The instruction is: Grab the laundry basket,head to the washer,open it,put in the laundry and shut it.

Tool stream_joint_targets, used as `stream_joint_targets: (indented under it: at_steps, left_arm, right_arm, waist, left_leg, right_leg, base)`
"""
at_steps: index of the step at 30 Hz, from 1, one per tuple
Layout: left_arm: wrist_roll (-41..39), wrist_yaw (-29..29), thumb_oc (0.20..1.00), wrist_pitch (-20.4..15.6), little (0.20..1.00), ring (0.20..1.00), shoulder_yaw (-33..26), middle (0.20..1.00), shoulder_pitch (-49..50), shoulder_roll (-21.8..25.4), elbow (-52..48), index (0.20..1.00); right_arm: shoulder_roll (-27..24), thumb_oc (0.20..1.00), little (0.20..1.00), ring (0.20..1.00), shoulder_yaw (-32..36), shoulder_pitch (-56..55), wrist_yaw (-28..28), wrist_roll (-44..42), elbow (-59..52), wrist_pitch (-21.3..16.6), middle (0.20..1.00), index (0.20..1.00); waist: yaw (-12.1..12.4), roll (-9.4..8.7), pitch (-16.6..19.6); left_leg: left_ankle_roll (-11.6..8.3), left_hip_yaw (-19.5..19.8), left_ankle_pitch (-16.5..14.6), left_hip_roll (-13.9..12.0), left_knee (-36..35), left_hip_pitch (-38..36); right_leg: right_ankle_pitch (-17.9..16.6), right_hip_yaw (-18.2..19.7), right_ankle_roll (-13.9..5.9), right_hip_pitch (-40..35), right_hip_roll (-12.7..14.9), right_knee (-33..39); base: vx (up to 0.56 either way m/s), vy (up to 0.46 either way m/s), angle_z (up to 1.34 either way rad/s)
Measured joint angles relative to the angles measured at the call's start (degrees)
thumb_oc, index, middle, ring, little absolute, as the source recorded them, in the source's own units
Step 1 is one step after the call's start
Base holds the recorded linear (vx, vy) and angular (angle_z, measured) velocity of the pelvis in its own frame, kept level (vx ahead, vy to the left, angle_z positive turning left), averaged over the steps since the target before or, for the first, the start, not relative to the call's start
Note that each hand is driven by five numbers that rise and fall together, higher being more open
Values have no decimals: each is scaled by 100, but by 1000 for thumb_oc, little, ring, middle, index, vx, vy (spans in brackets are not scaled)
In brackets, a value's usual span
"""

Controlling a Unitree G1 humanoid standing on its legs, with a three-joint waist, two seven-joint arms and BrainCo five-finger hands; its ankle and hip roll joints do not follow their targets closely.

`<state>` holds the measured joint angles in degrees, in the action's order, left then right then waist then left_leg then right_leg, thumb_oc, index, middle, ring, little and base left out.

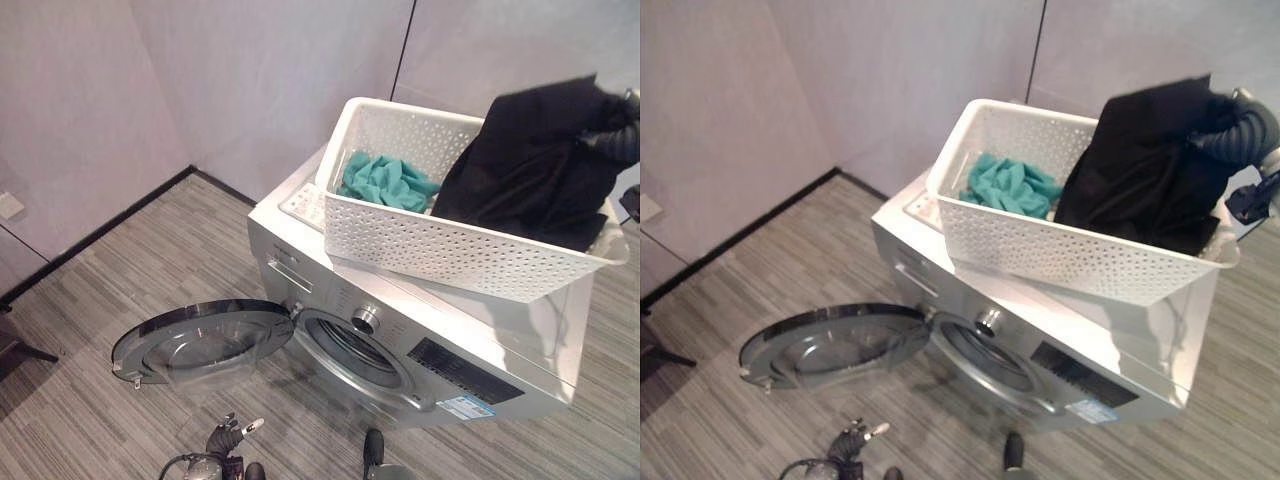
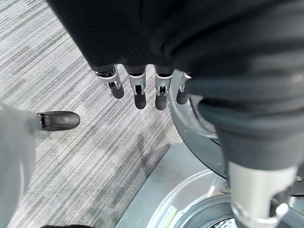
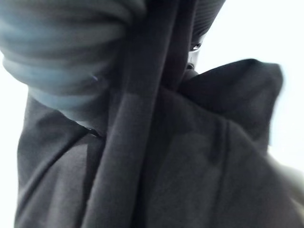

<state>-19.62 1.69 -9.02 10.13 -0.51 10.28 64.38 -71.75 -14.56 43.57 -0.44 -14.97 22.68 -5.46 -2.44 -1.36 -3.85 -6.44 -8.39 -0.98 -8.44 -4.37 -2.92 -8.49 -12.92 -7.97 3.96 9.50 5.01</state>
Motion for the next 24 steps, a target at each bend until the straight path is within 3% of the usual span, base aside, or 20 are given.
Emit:
stream_joint_targets:
  at_steps: [10,19,24]
  left_arm:
    - [291,328,1000,124,1000,1000,139,1000,4,-157,-34,1000]
    - [545,426,1000,167,1000,1000,360,1000,45,-187,-36,1000]
    - [670,439,1000,170,1000,1000,347,1000,45,-182,-36,1000]
  right_arm:
    - [1034,200,200,200,1397,-204,-1922,564,-892,-170,200,200]
    - [1151,200,200,200,2335,-641,-2765,1417,-1579,-157,200,200]
    - [1151,200,200,200,2440,-648,-2939,1527,-1597,-146,200,200]
  waist:
    - [42,172,209]
    - [87,215,236]
    - [117,153,218]
  left_leg:
    - [-1,171,4,86,-31,-111]
    - [28,267,23,202,-76,-121]
    - [51,255,6,224,-81,-240]
  right_leg:
    - [17,-111,-54,-194,97,0]
    - [25,-188,-89,-249,215,-2]
    - [59,-179,-133,-357,235,-1]
  base:
    - [1,55,7]
    - [-12,44,6]
    - [-11,34,0]
